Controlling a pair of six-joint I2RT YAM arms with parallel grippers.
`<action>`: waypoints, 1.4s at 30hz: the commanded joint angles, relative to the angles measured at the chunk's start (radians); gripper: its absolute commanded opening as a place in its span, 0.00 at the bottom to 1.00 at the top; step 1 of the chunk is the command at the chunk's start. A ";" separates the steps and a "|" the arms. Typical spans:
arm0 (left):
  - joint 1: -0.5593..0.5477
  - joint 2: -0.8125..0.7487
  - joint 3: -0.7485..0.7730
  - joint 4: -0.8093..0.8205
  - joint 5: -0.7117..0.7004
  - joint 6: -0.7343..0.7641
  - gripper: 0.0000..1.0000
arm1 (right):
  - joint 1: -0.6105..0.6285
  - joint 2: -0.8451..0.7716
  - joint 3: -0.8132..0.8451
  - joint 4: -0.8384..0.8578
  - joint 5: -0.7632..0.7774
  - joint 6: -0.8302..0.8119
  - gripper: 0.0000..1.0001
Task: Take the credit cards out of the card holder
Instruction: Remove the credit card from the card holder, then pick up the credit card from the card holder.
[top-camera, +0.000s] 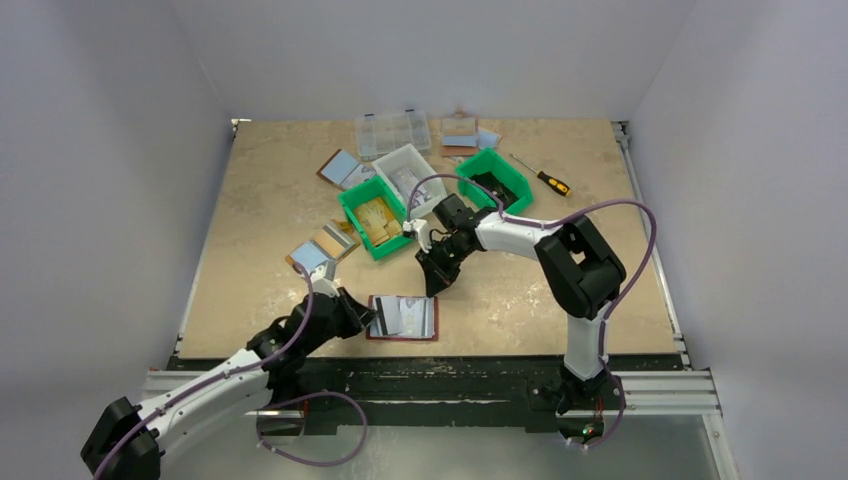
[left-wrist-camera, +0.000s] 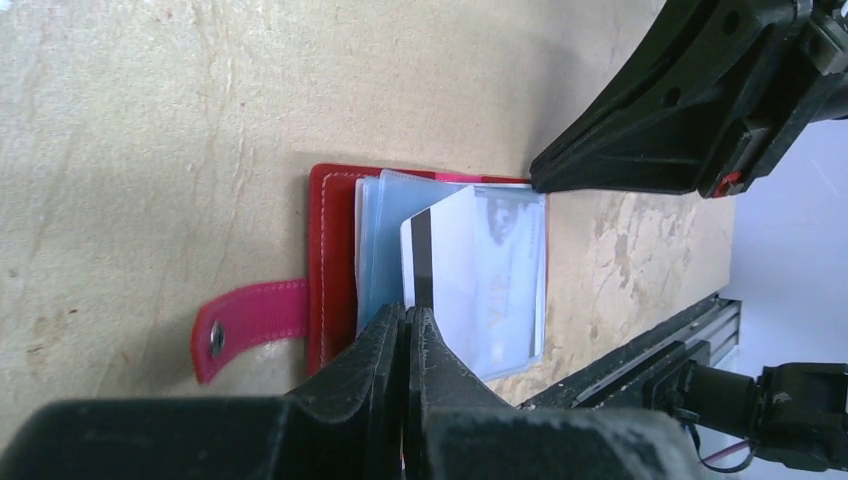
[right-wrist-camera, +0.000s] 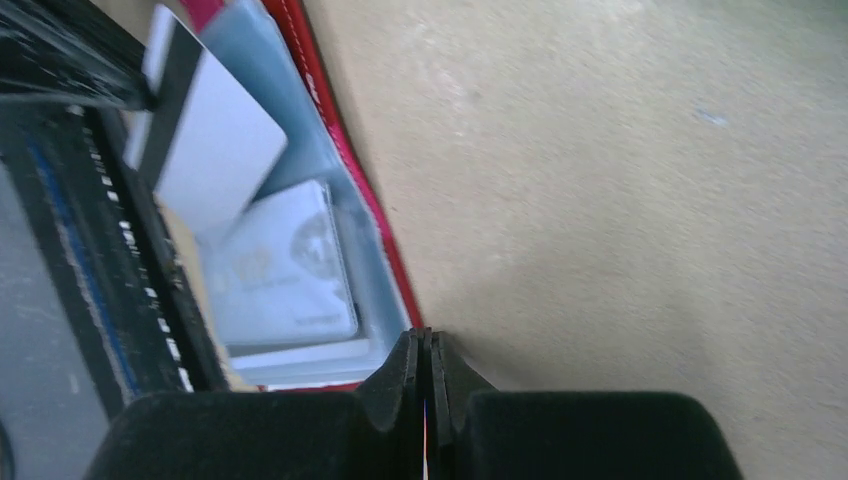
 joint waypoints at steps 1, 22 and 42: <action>0.004 -0.006 0.046 -0.075 -0.034 0.068 0.00 | -0.005 -0.031 0.004 -0.048 0.107 -0.094 0.00; 0.004 0.152 0.232 0.122 0.154 0.296 0.00 | -0.106 -0.328 0.053 -0.348 -0.166 -0.561 0.67; 0.005 0.236 0.254 -0.152 -0.048 0.288 0.56 | 0.064 -0.191 -0.112 0.189 -0.339 -0.003 0.08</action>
